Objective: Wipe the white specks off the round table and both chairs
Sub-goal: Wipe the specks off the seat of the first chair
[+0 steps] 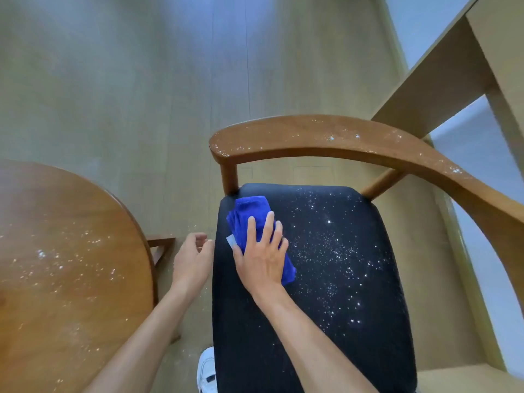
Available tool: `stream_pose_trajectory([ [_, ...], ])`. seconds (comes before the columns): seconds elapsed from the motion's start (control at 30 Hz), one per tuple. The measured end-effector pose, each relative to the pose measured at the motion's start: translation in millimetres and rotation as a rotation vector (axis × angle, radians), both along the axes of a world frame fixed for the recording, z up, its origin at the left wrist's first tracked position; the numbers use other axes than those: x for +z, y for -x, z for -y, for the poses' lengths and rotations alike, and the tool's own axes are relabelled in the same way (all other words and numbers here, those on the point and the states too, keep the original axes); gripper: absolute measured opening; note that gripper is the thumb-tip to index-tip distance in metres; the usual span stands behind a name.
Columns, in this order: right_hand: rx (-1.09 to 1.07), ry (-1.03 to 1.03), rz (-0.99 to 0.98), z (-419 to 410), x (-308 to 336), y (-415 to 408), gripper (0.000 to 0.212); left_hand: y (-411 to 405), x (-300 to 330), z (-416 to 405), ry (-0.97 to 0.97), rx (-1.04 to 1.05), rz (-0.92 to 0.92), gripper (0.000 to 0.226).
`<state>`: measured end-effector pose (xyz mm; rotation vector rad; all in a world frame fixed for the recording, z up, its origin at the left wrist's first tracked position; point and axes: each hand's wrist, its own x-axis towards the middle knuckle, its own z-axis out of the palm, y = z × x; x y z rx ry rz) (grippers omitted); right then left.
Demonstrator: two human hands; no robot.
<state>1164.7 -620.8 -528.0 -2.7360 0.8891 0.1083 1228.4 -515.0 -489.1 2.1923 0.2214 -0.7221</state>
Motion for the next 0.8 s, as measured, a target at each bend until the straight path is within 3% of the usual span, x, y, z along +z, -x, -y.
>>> stream_pose_trajectory([
  [0.2, 0.136, 0.062, 0.054, 4, -33, -4, 0.066, 10, -36, 11, -0.072, 0.021, 0.077, 0.035],
  [0.4, 0.165, 0.03, 0.117, 10, -41, -3, 0.047, 8, -43, 33, -0.066, -0.009, 0.194, 0.039],
  [0.6, 0.284, 0.039, 0.136, 35, -45, 5, 0.049, 16, -49, 55, -0.009, -0.13, 0.216, 0.047],
  [0.8, 0.321, 0.223, 0.207, 86, -46, 28, 0.069, 28, -60, 63, -0.175, -0.289, 0.244, 0.052],
])
